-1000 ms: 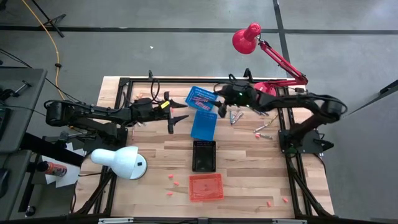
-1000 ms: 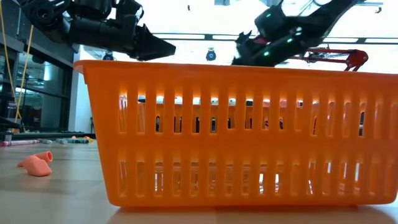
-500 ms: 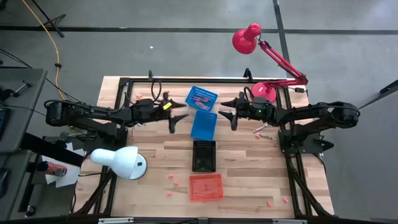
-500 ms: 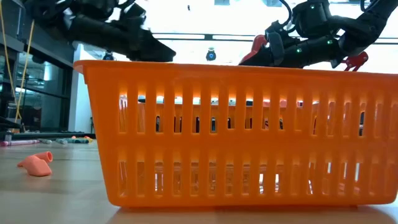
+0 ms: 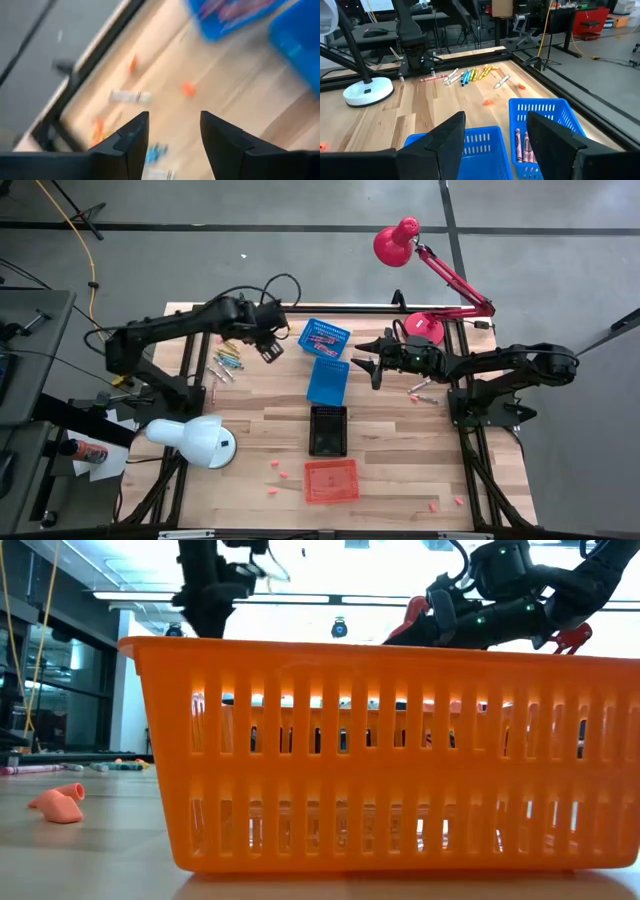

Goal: Sort crayons
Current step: Put the pink crayon into the top blue bin

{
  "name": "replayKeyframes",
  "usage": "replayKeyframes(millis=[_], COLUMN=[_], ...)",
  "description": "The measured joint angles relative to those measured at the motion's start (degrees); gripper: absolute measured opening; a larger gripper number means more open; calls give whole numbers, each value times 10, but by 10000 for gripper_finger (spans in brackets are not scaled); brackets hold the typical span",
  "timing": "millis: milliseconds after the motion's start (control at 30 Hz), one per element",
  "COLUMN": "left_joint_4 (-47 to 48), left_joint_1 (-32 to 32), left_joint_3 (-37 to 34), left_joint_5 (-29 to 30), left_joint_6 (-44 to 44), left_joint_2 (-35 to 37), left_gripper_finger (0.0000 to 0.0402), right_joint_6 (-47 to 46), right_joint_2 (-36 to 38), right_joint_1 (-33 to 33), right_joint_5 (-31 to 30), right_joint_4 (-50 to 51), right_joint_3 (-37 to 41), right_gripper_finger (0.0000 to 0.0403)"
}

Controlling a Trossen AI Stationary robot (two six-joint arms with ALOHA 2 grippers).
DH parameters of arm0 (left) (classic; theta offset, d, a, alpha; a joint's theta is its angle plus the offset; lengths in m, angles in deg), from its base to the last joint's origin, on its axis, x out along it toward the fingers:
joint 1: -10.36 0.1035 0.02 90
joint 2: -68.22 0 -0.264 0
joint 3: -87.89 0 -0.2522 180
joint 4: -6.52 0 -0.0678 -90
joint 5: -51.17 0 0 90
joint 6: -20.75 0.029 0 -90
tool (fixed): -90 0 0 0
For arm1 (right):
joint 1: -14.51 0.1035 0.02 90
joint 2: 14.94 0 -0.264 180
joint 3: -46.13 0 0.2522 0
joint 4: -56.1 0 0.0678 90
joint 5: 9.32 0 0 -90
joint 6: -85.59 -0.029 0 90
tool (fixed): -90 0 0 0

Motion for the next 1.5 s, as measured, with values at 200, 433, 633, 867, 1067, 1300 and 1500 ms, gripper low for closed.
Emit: replayKeyframes(millis=[200, 433, 633, 867, 1067, 1300, 1500], left_joint_4=[65, 54, 6, -24, -42, -88, -109], left_joint_1=[12, -2, -7, -40, -63, -41, -14], left_joint_3=[-59, -197, -300, -361, -406, -472, -493], left_joint_5=[-57, -124, -145, -107, -90, -87, -74], left_joint_6=[-80, -149, -206, -280, -373, -443, -438], left_joint_2=[-18, -17, -16, -7, 55, 148, 161], left_gripper_finger=[159, 159, 159, 159, 159, 158, 158], right_joint_6=[-29, -30, -30, -30, -43, -43, -43], right_joint_2=[0, 0, 0, 0, 0, 0, 0], right_joint_1=[0, 0, 0, 0, 0, 0, 0], right_joint_5=[4, 5, 5, 5, 5, 5, 5], right_joint_4=[23, 48, 48, 48, 48, 48, 48], right_joint_3=[0, 0, 0, 0, 0, 0, 0], right_gripper_finger=[206, 206, 206, 206, 206, 206, 206])
